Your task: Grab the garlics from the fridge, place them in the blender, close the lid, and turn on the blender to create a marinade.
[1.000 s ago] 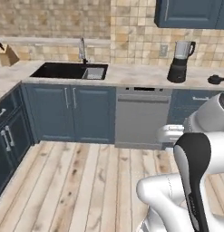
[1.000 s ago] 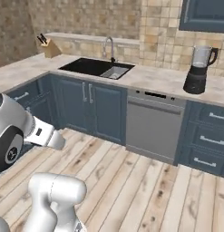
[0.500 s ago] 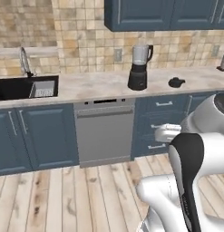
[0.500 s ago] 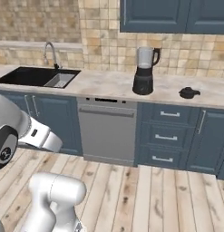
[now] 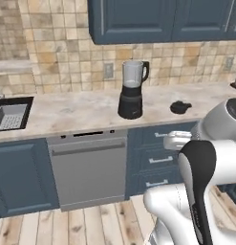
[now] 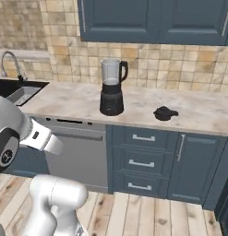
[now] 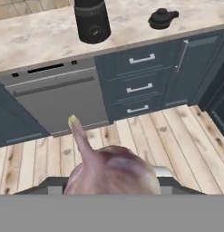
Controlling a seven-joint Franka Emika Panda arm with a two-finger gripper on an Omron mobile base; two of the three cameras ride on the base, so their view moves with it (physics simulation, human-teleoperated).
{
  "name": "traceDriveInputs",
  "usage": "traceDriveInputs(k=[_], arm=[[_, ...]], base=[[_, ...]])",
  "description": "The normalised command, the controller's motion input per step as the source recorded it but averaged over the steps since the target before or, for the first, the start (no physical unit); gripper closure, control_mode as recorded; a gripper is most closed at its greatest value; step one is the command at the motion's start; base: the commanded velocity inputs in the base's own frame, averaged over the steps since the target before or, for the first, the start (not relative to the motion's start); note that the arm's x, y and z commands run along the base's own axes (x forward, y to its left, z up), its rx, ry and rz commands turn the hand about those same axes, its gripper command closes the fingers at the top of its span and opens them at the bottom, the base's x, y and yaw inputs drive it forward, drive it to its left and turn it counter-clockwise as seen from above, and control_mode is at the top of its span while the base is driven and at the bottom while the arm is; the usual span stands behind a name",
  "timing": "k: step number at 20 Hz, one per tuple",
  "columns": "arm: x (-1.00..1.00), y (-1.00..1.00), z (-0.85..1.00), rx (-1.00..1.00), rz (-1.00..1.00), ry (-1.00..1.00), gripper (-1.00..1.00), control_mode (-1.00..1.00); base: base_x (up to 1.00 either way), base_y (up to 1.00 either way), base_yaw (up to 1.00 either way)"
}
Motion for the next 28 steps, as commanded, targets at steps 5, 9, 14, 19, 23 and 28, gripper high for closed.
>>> traceDriveInputs(k=[5,9,14,19,23,28], arm=[[0.0,0.0,0.0,0.0,0.0,0.0,1.0,1.0],[0.0,0.0,0.0,0.0,0.0,0.0,1.0,1.0],[0.0,0.0,0.0,0.0,0.0,0.0,1.0,1.0],[-0.11,-0.05,0.27,0.0,0.01,-0.02,1.0,-1.0],[0.02,-0.03,1.0,0.0,0.07,-0.19,1.0,-1.0],[0.69,0.01,0.92,0.0,0.01,-0.03,1.0,-1.0]], base=[[1.0,-0.4,0.0],[1.0,0.0,0.0],[0.79,0.0,0.01],[0.36,0.0,0.01],[0.0,0.0,0.0],[0.0,0.0,0.0]])
